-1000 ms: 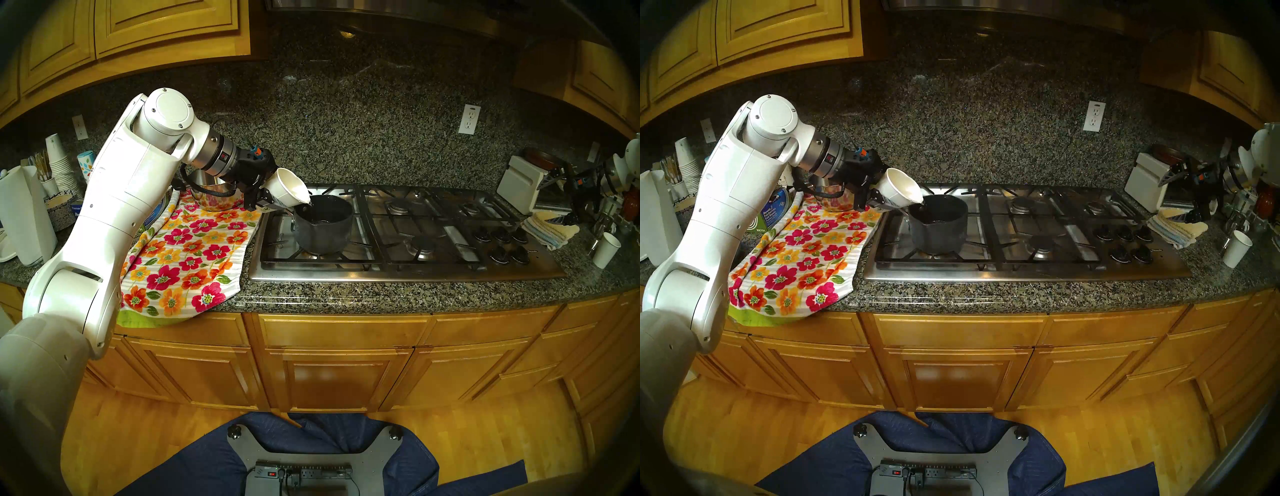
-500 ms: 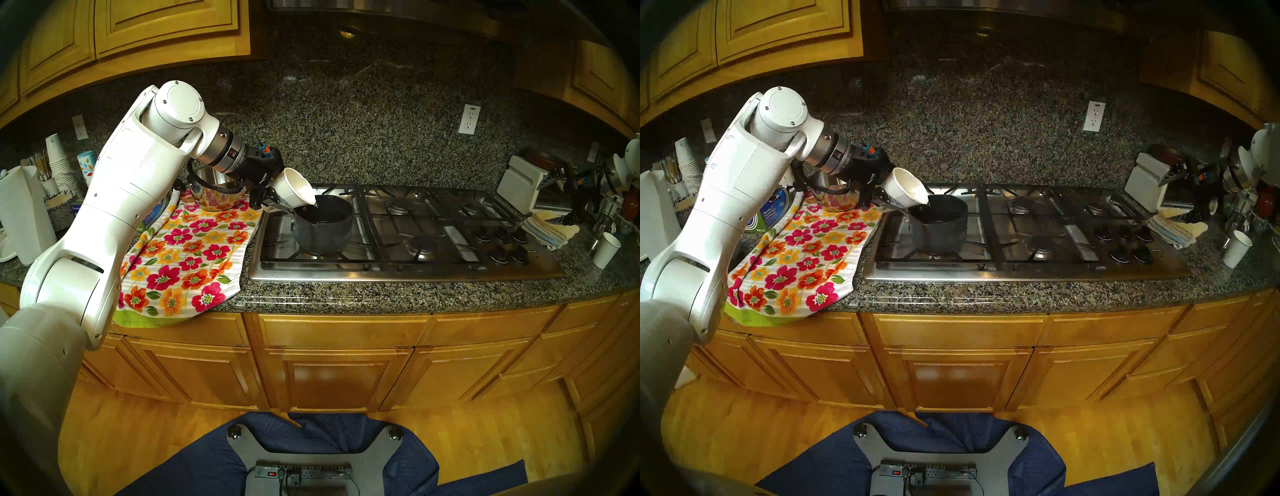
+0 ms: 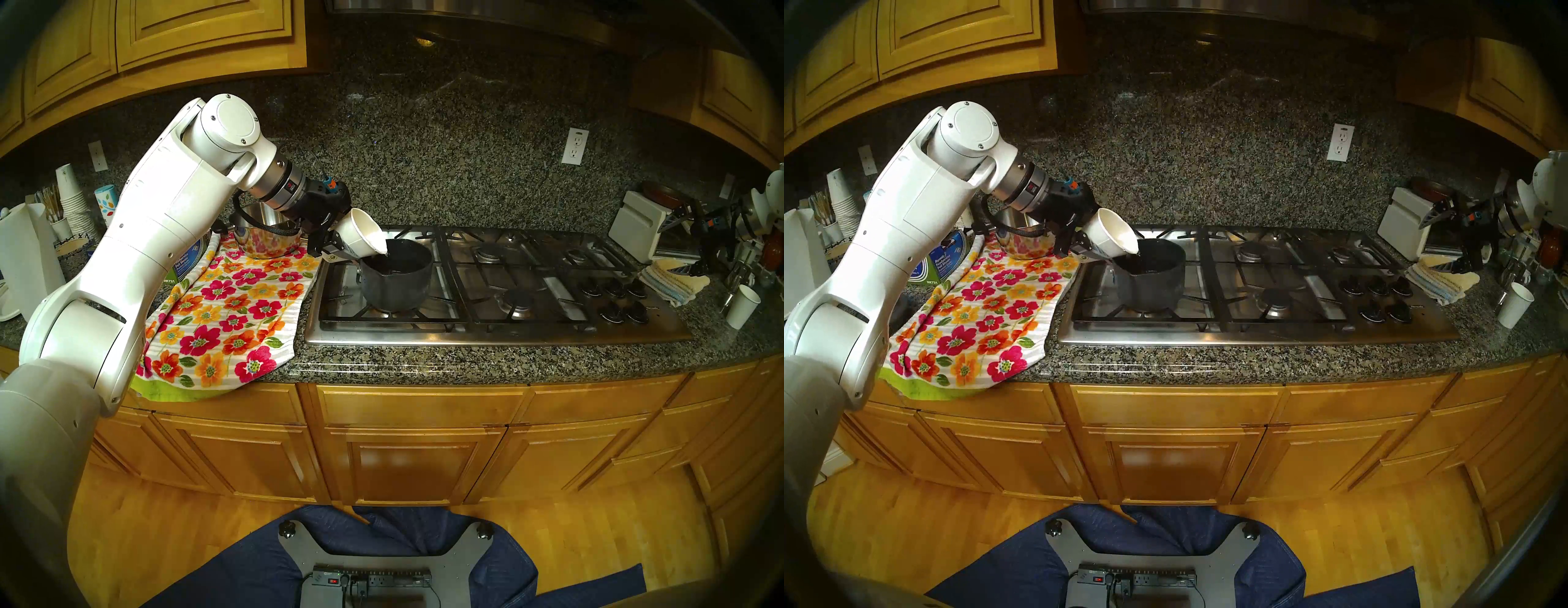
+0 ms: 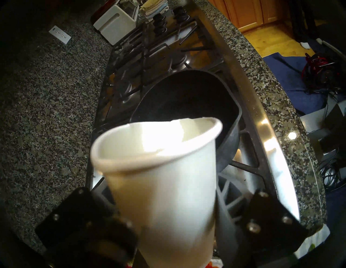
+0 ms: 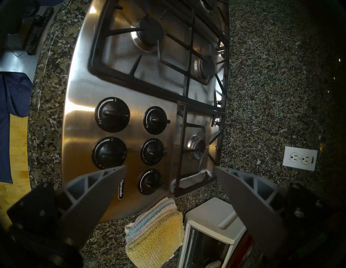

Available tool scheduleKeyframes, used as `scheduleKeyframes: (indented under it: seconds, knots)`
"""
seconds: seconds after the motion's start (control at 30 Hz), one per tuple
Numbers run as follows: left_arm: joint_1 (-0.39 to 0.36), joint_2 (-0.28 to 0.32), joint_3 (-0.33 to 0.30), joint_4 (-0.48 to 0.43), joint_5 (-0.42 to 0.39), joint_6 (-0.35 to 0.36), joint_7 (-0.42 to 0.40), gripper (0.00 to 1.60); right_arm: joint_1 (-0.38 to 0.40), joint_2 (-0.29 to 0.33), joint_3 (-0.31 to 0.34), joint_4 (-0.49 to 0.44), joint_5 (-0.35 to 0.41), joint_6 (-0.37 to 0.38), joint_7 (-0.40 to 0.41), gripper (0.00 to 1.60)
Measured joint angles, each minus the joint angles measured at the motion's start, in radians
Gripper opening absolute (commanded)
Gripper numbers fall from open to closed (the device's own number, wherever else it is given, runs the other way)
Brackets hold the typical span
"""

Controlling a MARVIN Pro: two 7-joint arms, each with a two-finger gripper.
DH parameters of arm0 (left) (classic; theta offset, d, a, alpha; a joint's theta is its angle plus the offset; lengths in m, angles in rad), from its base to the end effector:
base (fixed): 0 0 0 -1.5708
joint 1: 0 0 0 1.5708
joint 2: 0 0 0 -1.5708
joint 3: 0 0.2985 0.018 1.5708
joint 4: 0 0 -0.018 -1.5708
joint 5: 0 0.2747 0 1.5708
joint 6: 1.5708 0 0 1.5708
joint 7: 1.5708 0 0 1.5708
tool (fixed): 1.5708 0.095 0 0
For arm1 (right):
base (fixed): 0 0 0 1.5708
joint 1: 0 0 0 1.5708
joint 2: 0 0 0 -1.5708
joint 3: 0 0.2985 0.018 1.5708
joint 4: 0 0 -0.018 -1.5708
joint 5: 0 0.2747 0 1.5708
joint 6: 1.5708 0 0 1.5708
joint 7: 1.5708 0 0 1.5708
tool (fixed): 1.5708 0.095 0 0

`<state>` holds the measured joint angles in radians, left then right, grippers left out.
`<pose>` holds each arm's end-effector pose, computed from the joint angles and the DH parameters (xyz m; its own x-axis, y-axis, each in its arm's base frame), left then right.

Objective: Pick up the water cup, pour water into the pot, turn on the stove

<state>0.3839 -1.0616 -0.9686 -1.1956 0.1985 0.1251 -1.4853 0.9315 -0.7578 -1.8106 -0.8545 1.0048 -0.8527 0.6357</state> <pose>0.5197 0.0143 -0.0289 -0.3975 -0.7934 0.4610 -0.8527 0.1338 -0.5050 0.4073 -0.3759 0.0475 -0.1998 0.9781 0.0577 0.7399 0.1120 0.6633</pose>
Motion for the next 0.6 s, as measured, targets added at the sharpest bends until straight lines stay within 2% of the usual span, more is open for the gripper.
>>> scheduleKeyframes:
  seconds: [0.6]
  knots:
    - [-0.073,0.009,0.097,0.035,-0.014,-0.056,0.0,0.49,0.0,0.0,0.0,0.0,0.0,0.0,0.0,1.6]
